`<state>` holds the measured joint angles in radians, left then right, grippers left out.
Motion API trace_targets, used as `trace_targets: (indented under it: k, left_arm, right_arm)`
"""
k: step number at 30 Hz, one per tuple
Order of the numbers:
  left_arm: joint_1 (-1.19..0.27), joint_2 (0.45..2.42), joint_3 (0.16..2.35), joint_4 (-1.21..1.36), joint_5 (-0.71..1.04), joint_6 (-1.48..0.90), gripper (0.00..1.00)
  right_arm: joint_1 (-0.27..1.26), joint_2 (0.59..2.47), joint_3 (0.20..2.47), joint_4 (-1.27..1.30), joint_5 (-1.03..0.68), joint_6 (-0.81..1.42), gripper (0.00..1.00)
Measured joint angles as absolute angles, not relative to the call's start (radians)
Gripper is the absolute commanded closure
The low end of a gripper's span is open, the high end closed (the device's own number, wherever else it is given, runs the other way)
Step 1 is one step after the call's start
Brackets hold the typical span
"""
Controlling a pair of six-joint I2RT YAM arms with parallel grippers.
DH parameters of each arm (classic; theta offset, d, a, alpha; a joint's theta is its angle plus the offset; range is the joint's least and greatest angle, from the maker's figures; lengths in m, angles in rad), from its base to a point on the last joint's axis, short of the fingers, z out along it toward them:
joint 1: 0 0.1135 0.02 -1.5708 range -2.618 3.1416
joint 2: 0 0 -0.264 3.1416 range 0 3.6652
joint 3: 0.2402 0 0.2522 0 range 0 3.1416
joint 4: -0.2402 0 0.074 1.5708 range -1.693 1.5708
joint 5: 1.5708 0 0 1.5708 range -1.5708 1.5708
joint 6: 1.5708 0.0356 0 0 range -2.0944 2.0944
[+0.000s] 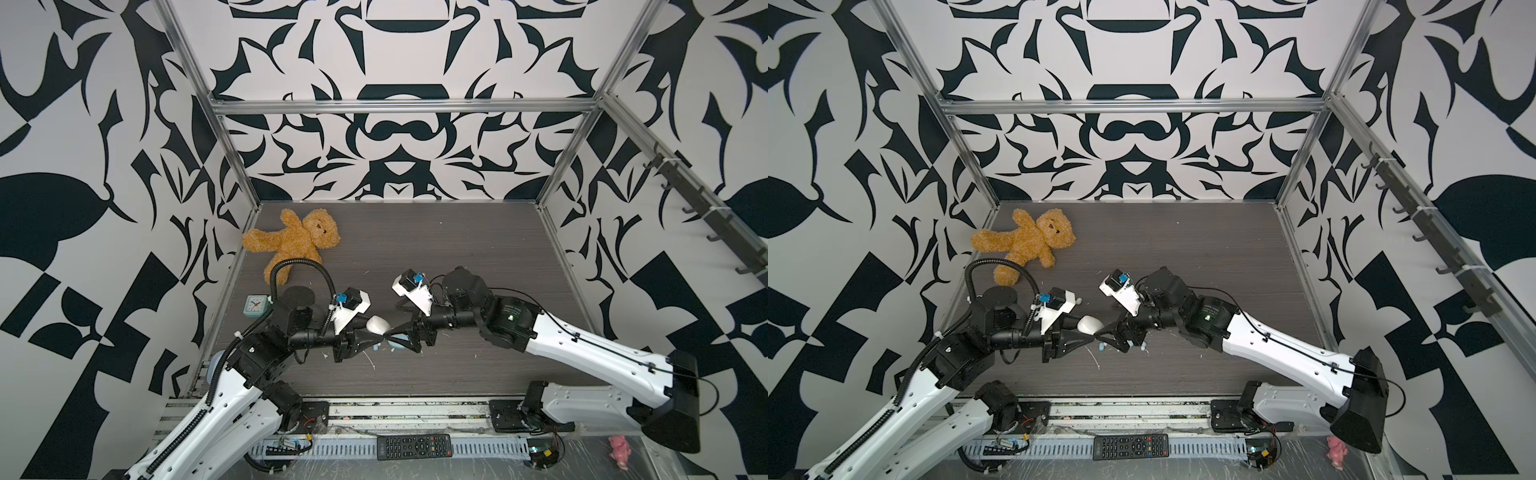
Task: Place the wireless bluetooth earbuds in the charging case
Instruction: 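Bring the right gripper to the white case's lid held by the left gripper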
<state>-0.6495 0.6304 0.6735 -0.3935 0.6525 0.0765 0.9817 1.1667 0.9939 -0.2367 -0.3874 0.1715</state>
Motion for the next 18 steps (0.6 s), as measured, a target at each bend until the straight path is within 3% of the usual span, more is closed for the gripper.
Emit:
trace_targets:
  k: [18]
  left_arm:
    - [-0.646, 0.629, 0.673, -0.393, 0.647, 0.076, 1.00]
  right_arm:
    - [0.984, 1.166, 1.001, -0.247, -0.362, 0.169, 0.11]
